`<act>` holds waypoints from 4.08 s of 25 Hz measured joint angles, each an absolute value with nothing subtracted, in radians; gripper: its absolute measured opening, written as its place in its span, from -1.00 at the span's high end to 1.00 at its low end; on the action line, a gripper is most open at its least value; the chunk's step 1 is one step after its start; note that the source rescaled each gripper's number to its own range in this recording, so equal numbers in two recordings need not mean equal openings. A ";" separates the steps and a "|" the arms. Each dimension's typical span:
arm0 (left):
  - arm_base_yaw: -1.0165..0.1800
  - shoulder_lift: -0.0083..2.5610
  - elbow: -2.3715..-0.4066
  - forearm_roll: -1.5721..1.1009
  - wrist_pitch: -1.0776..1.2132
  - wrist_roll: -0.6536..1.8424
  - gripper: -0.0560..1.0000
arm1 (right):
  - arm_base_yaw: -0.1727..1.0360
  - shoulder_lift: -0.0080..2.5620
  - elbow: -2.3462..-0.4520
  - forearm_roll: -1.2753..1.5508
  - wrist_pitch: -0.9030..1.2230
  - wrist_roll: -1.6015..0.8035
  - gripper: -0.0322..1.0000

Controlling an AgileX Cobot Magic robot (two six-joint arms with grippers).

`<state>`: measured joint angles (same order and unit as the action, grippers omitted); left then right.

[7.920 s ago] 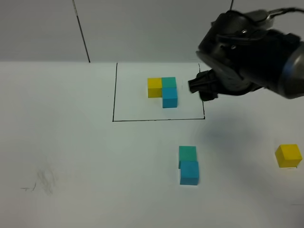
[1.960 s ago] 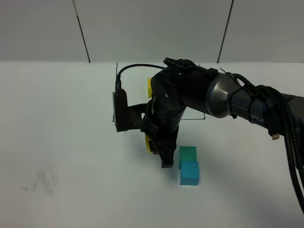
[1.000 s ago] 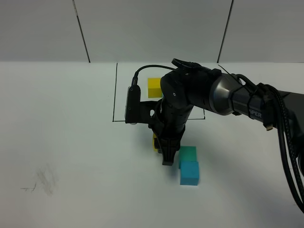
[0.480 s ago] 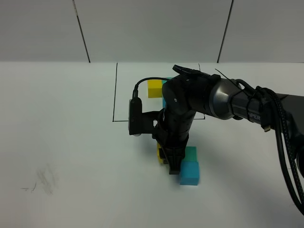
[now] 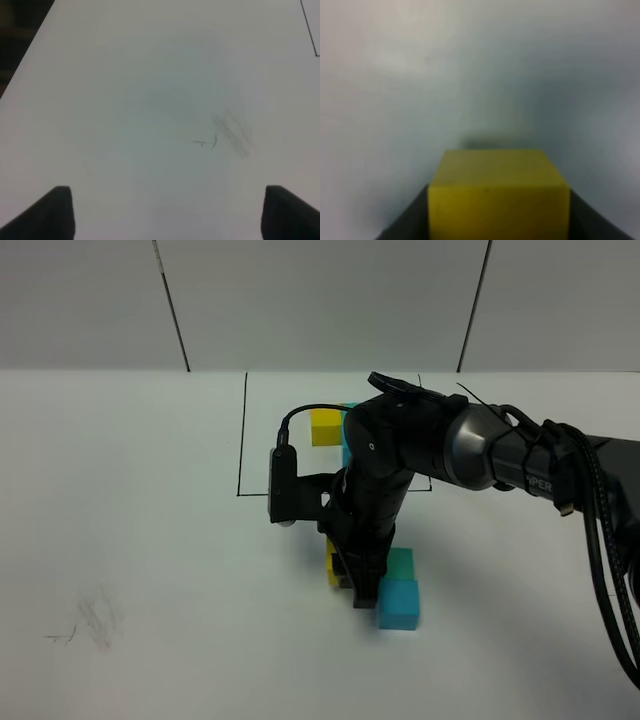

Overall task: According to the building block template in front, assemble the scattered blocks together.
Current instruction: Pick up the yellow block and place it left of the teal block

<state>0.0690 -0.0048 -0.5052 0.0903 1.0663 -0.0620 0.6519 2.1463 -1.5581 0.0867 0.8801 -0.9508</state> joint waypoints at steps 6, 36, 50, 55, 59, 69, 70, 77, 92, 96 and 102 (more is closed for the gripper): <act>0.069 -0.005 -0.505 0.090 1.066 -0.062 -0.62 | 0.634 2.146 -1.541 0.086 0.851 -0.952 0.93; 0.069 -0.005 -0.505 0.090 1.066 -0.062 -0.62 | 0.623 2.146 -1.493 0.105 0.815 -0.956 0.93; 0.069 -0.005 -0.505 0.090 1.066 -0.062 -0.62 | 0.603 2.165 -1.493 0.118 0.808 -0.956 0.93; 0.069 -0.005 -0.505 0.090 1.066 -0.062 -0.62 | 0.603 2.166 -1.493 0.117 0.805 -0.959 0.93; 0.069 -0.005 -0.505 0.090 1.066 -0.061 -0.62 | 0.597 2.170 -1.493 0.123 0.805 -0.959 0.93; 0.069 -0.005 -0.505 0.090 1.066 -0.059 -0.62 | 0.583 2.183 -1.491 0.128 0.807 -0.973 0.93; 0.069 -0.005 -0.505 0.090 1.066 -0.059 -0.62 | 0.583 2.186 -1.491 0.132 0.807 -0.977 0.93; 0.069 -0.005 -0.505 0.090 1.066 -0.059 -0.62 | 0.582 2.194 -1.493 0.149 0.808 -0.998 0.93; 0.069 -0.005 -0.505 0.090 1.066 -0.061 -0.62 | 0.582 2.194 -1.493 0.139 0.801 -0.986 0.17; 0.069 -0.005 -0.505 0.090 1.066 -0.061 -0.62 | 0.582 2.194 -1.493 0.137 0.799 -0.978 -0.07; 0.069 -0.005 -0.505 0.090 1.066 -0.061 -0.62 | 0.582 2.156 -1.492 0.125 0.819 -0.951 -0.12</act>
